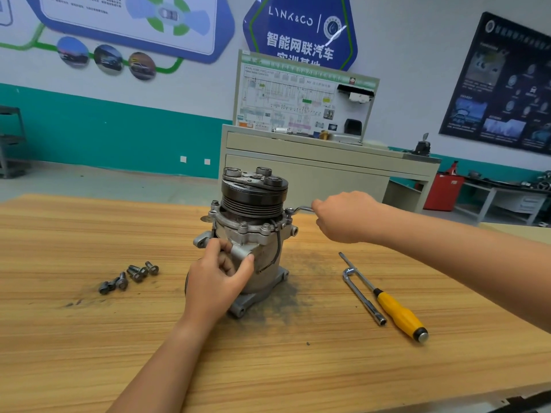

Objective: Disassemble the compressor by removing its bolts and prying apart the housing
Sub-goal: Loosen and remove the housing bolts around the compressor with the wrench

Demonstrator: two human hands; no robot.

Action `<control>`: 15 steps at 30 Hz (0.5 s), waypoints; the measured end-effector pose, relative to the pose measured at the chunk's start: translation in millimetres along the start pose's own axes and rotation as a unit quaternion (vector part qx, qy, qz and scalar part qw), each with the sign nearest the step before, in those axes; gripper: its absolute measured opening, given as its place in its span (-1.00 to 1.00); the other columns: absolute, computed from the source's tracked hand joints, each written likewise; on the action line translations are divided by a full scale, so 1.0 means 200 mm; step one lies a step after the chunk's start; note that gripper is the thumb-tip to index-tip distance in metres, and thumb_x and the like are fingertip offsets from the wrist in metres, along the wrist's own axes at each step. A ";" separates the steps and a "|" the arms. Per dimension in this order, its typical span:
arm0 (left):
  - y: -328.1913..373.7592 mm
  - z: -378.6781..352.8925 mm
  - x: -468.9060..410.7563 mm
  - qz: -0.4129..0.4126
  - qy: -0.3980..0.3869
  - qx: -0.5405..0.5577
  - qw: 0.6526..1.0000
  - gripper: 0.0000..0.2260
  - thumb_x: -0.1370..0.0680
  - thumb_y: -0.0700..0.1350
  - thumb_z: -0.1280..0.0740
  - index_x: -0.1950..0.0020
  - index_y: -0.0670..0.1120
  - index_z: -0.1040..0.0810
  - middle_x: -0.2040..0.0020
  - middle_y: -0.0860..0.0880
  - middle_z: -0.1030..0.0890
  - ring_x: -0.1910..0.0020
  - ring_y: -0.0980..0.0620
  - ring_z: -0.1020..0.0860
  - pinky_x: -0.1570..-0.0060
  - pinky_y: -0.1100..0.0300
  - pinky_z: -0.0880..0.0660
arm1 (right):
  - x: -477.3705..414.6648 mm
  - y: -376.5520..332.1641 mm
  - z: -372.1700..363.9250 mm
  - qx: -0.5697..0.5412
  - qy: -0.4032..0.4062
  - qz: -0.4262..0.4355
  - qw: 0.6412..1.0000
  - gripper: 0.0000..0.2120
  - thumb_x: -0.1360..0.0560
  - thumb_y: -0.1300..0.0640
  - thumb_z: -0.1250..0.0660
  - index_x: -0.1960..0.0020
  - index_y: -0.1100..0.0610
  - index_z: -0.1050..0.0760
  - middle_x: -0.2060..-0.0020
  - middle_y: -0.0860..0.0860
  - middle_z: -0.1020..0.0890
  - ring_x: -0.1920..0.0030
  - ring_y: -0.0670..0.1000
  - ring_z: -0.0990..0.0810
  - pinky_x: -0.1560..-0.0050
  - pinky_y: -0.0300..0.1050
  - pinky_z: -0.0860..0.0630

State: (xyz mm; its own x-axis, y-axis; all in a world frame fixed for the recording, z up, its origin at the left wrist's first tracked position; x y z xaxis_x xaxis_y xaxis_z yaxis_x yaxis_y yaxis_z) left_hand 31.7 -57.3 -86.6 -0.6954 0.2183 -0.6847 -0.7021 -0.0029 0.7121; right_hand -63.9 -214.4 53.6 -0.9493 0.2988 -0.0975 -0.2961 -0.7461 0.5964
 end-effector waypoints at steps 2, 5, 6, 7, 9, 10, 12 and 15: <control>0.01 0.00 0.00 -0.003 -0.001 0.001 1.000 -0.81 -0.41 -0.06 -0.41 0.17 -0.05 -0.41 0.44 0.15 -0.48 0.48 0.13 -0.42 0.47 0.31 -0.28 | -0.01 -0.01 0.00 0.007 0.005 0.011 1.000 -0.79 -0.59 0.16 -0.06 -0.15 0.17 -0.39 0.38 -0.01 -0.36 0.42 -0.05 -0.33 0.49 -0.19 -0.23; 0.01 0.00 0.00 -0.001 -0.001 -0.001 1.000 -0.81 -0.41 -0.06 -0.41 0.17 -0.06 -0.41 0.45 0.16 -0.47 0.47 0.13 -0.42 0.46 0.30 -0.28 | -0.03 0.00 -0.01 0.016 0.000 0.024 1.000 -0.72 -0.58 0.09 -0.03 -0.10 0.18 -0.46 0.38 -0.01 -0.39 0.41 -0.04 -0.35 0.48 -0.18 -0.24; 0.01 0.01 0.00 0.001 -0.001 -0.003 1.000 -0.81 -0.41 -0.06 -0.41 0.16 -0.06 -0.41 0.45 0.16 -0.47 0.47 0.13 -0.41 0.46 0.29 -0.28 | -0.04 0.02 -0.02 0.023 -0.004 0.025 0.999 -0.72 -0.58 0.10 -0.03 -0.11 0.18 -0.46 0.39 -0.01 -0.39 0.41 -0.04 -0.35 0.47 -0.18 -0.24; 0.01 0.01 0.00 0.003 -0.001 -0.004 1.000 -0.81 -0.41 -0.07 -0.42 0.17 -0.05 -0.41 0.44 0.16 -0.48 0.47 0.13 -0.41 0.45 0.24 -0.29 | -0.05 0.03 -0.03 0.032 -0.006 0.024 0.999 -0.74 -0.57 0.14 -0.04 -0.13 0.19 -0.45 0.39 -0.02 -0.38 0.42 -0.05 -0.34 0.48 -0.19 -0.24; 0.01 0.01 0.00 0.003 -0.002 -0.006 1.000 -0.81 -0.42 -0.08 -0.42 0.18 -0.02 -0.40 0.44 0.16 -0.48 0.47 0.13 -0.42 0.46 0.22 -0.29 | -0.07 0.05 -0.05 0.050 -0.003 0.021 0.999 -0.76 -0.57 0.22 -0.06 -0.18 0.18 -0.39 0.39 -0.02 -0.37 0.43 -0.06 -0.33 0.49 -0.21 -0.22; 0.01 0.01 -0.01 0.002 -0.003 -0.008 1.000 -0.81 -0.42 -0.08 -0.43 0.17 -0.03 -0.40 0.44 0.16 -0.48 0.47 0.13 -0.42 0.46 0.23 -0.29 | -0.08 0.06 -0.07 0.055 0.001 0.021 0.998 -0.76 -0.56 0.26 -0.07 -0.19 0.18 -0.37 0.39 -0.03 -0.36 0.44 -0.07 -0.32 0.50 -0.22 -0.21; 0.01 0.01 -0.01 0.002 -0.002 -0.012 1.000 -0.80 -0.41 -0.10 -0.44 0.16 -0.06 -0.41 0.45 0.16 -0.48 0.48 0.13 -0.42 0.47 0.27 -0.28 | -0.13 0.07 -0.09 0.052 0.013 0.017 0.998 -0.75 -0.55 0.31 -0.08 -0.19 0.18 -0.37 0.40 -0.02 -0.35 0.44 -0.07 -0.31 0.50 -0.23 -0.21; 0.01 0.01 -0.01 0.001 -0.001 -0.010 1.000 -0.80 -0.41 -0.12 -0.44 0.16 -0.09 -0.42 0.47 0.14 -0.47 0.48 0.11 -0.42 0.47 0.27 -0.27 | -0.22 0.07 -0.12 0.026 0.065 0.008 0.998 -0.78 -0.54 0.31 -0.13 -0.16 0.17 -0.39 0.40 -0.03 -0.36 0.36 0.00 -0.39 0.17 -0.16 -0.41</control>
State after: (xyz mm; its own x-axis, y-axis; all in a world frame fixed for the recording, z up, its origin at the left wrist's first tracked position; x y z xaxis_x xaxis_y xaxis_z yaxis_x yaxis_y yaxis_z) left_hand 32.1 -56.2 -84.0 -0.6969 0.2210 -0.6823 -0.7030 -0.0224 0.7108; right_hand -28.1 -252.8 47.3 -0.9603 0.2053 -0.1890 -0.2790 -0.7171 0.6386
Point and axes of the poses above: each hand's wrist, its own x-axis away from the middle knuckle, its own z-axis out of the back of the hand, y = z × x, the point moved 3 cm from there along -x, towards the middle knuckle
